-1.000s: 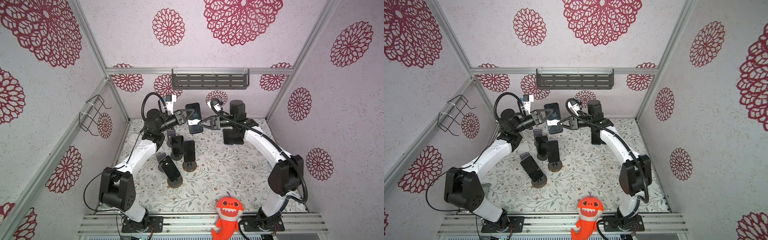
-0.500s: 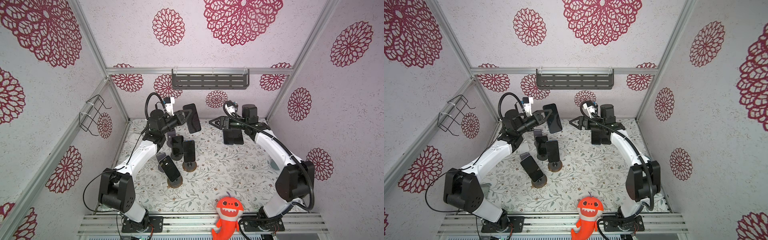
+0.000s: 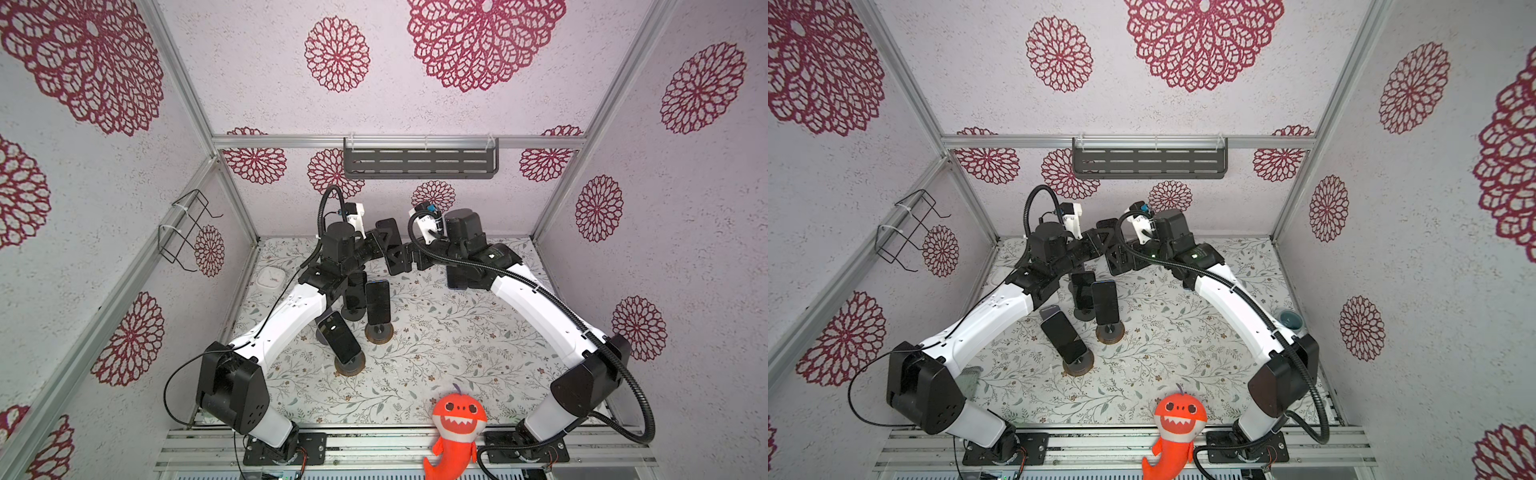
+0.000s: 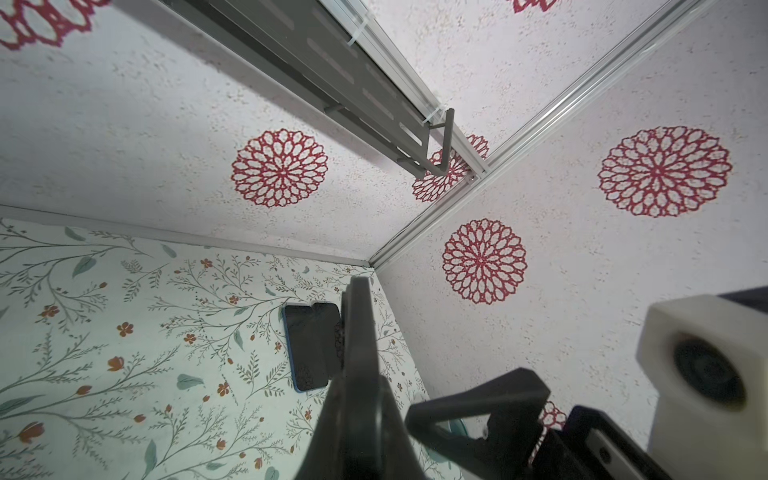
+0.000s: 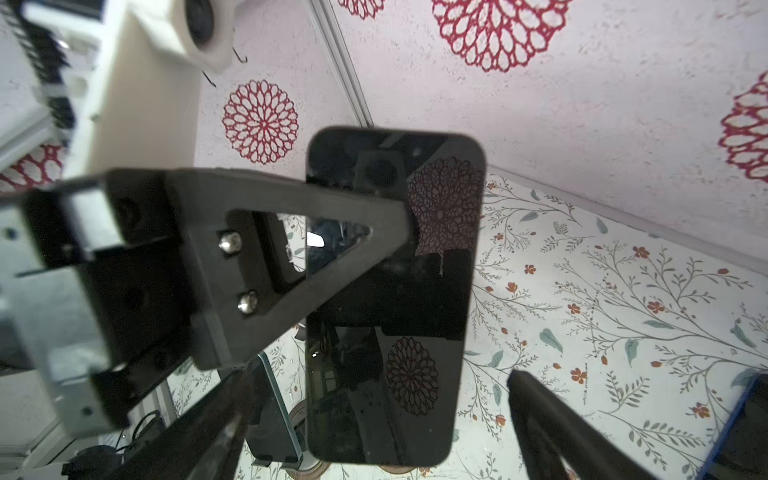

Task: Remove the phone from the phone stand
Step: Pass the phone.

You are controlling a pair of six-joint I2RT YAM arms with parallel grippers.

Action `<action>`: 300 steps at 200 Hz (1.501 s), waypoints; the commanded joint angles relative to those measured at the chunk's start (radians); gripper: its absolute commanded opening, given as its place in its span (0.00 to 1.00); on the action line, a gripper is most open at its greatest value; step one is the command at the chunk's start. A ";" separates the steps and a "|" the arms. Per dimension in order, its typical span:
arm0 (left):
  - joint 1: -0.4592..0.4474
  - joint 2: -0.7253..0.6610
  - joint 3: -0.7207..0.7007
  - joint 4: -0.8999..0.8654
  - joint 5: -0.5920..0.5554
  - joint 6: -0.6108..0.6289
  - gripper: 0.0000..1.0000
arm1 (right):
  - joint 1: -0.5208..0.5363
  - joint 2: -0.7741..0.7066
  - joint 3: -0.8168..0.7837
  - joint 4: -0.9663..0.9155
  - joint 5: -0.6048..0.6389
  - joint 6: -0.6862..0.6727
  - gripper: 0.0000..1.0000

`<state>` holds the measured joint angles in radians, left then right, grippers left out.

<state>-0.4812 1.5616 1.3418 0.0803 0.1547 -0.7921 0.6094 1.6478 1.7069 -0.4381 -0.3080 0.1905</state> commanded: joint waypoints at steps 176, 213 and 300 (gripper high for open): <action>-0.025 -0.057 -0.036 0.068 -0.011 0.059 0.00 | 0.036 0.067 0.053 -0.039 0.121 0.027 0.68; -0.026 -0.046 -0.009 0.047 0.016 0.082 0.47 | 0.036 0.067 0.052 -0.045 0.130 0.038 0.58; 0.051 -0.058 0.135 -0.222 0.001 0.155 0.98 | -0.052 -0.012 -0.010 -0.110 0.207 0.052 0.26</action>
<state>-0.4843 1.5452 1.4239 -0.0078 0.1520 -0.6605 0.6022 1.7214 1.7096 -0.5446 -0.1543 0.2234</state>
